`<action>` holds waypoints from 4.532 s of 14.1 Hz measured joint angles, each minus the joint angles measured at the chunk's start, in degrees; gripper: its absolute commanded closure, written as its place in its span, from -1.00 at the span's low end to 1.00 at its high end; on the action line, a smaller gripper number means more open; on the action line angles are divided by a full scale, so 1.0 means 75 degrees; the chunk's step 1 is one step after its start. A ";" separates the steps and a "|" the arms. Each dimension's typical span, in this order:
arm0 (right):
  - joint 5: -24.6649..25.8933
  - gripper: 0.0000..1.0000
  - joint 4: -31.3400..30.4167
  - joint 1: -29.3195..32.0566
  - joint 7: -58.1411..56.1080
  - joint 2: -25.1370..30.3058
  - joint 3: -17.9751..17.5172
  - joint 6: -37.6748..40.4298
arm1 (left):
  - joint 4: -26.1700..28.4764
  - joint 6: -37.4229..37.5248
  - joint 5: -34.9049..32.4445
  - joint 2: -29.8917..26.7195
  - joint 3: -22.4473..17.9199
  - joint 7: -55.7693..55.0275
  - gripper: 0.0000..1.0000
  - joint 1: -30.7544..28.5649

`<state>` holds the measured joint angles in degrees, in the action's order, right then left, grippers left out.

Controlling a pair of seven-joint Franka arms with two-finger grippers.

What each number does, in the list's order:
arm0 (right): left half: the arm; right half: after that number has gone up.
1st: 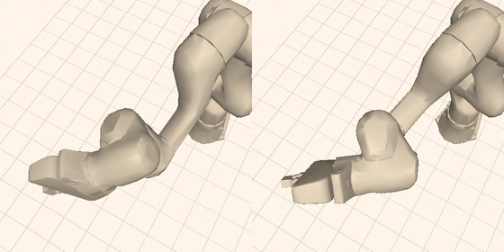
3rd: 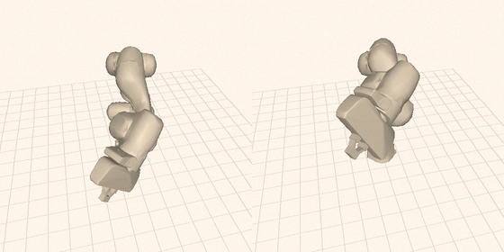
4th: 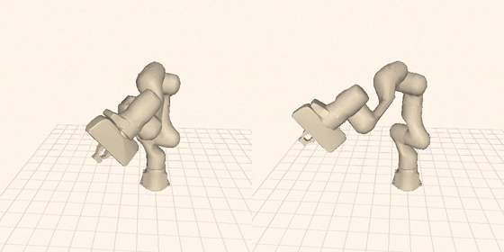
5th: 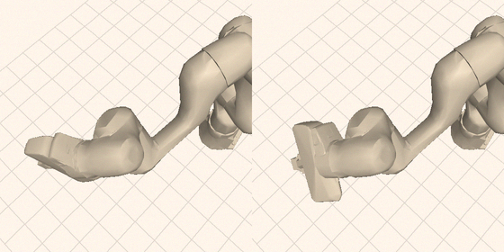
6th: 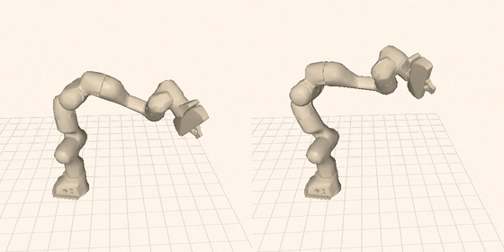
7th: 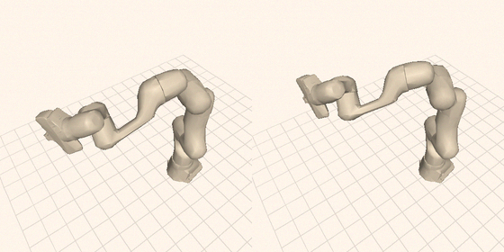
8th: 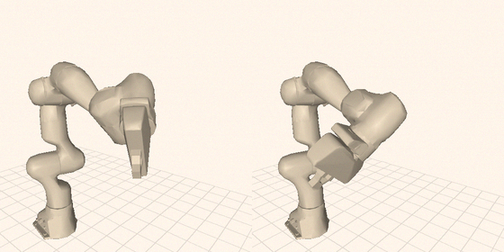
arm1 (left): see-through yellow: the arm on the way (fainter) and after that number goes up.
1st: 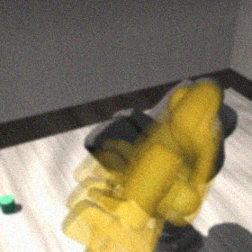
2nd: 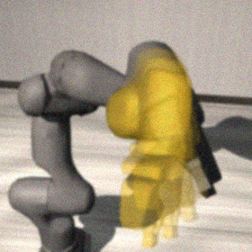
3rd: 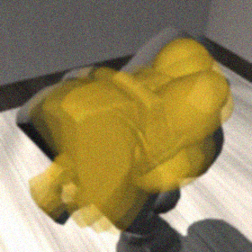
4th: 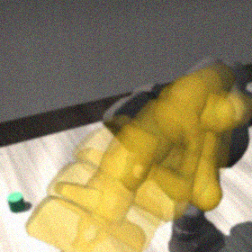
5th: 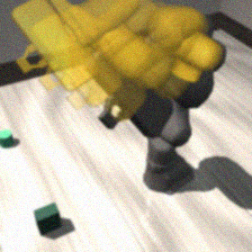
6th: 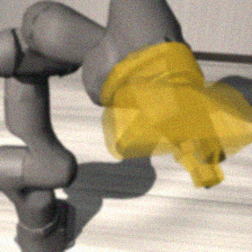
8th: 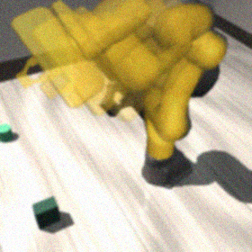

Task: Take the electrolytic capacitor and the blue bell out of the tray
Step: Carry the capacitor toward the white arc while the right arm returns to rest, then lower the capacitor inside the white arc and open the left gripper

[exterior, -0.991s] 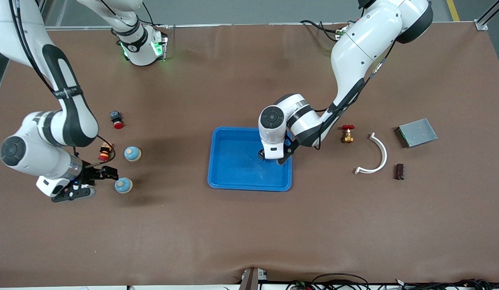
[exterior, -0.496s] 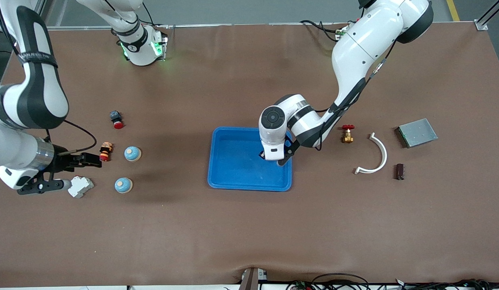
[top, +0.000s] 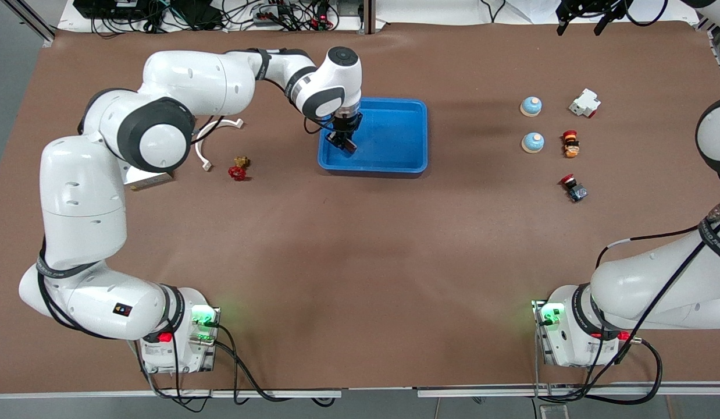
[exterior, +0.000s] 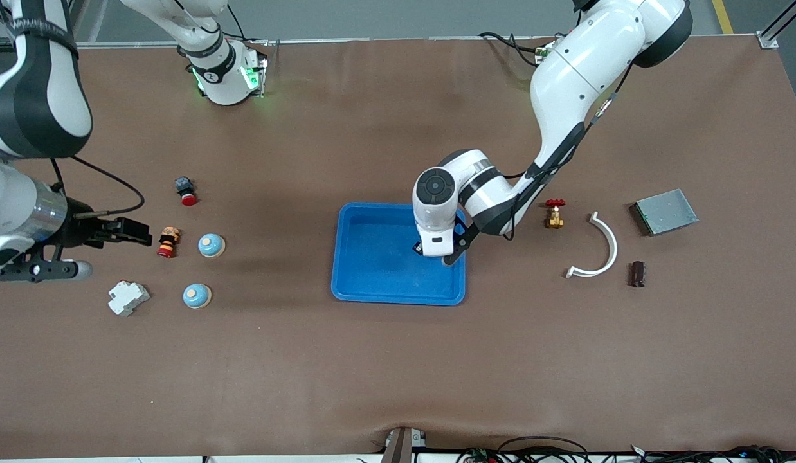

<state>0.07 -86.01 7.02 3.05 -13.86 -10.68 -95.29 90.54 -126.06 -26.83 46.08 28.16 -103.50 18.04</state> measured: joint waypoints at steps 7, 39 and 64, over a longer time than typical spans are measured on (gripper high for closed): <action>0.0001 -1.00 -0.0003 -0.0515 0.0120 0.0569 0.0497 0.0301 | -0.0264 0.1410 0.0000 -0.0954 0.0124 0.2339 1.00 -0.0286; -0.0464 -1.00 0.0027 -0.0719 0.0120 0.1238 0.1559 0.1044 | 0.3966 -0.1444 -0.1202 -0.2246 0.1887 1.0378 1.00 -0.6739; -0.0262 -1.00 0.0375 -0.0717 -0.0261 0.1287 0.1561 0.1042 | 0.3999 -0.1950 -0.1953 -0.1517 0.1731 0.9747 0.30 -0.6748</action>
<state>-1.90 -83.20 1.64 1.10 -4.20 1.03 -87.48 120.53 -140.68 -41.48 34.71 41.14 -30.40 -32.57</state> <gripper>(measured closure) 0.000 0.656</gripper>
